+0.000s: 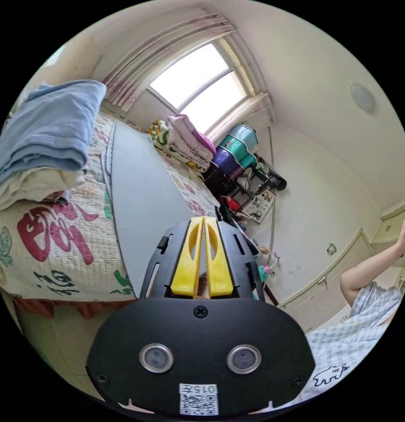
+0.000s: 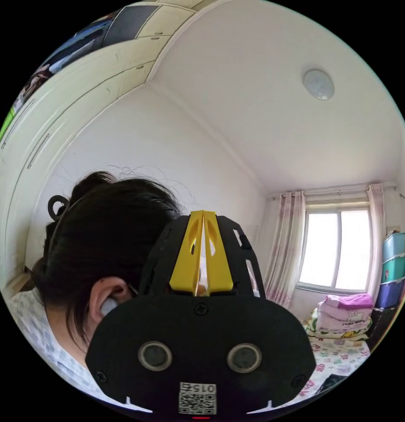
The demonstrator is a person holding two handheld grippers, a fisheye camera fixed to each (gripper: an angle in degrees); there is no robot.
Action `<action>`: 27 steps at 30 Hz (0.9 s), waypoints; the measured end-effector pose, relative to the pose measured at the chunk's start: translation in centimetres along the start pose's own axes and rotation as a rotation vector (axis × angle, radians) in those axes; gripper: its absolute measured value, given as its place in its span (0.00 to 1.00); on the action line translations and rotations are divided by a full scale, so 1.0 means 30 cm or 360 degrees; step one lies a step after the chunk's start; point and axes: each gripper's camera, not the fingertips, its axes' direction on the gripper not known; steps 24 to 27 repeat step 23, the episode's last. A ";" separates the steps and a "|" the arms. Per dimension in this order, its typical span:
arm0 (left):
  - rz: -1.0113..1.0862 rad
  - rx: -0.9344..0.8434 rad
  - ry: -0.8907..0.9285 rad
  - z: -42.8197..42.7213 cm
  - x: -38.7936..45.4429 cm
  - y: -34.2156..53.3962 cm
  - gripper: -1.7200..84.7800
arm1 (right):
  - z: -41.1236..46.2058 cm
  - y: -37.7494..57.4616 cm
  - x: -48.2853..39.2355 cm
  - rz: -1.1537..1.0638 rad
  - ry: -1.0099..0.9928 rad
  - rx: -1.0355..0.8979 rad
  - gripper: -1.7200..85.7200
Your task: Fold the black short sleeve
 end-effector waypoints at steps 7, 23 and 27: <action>-0.0269 0.0395 -0.0471 -0.313 -0.336 0.028 0.04 | -0.146 0.317 0.195 0.0142 -0.0039 0.0027 0.01; -0.0747 0.0650 -0.0597 -0.644 -1.128 -0.140 0.18 | -0.301 1.560 0.980 0.1044 0.0170 -0.0860 0.01; -0.0747 0.0650 -0.0597 -0.644 -1.128 -0.140 0.18 | -0.301 1.560 0.980 0.1044 0.0170 -0.0860 0.01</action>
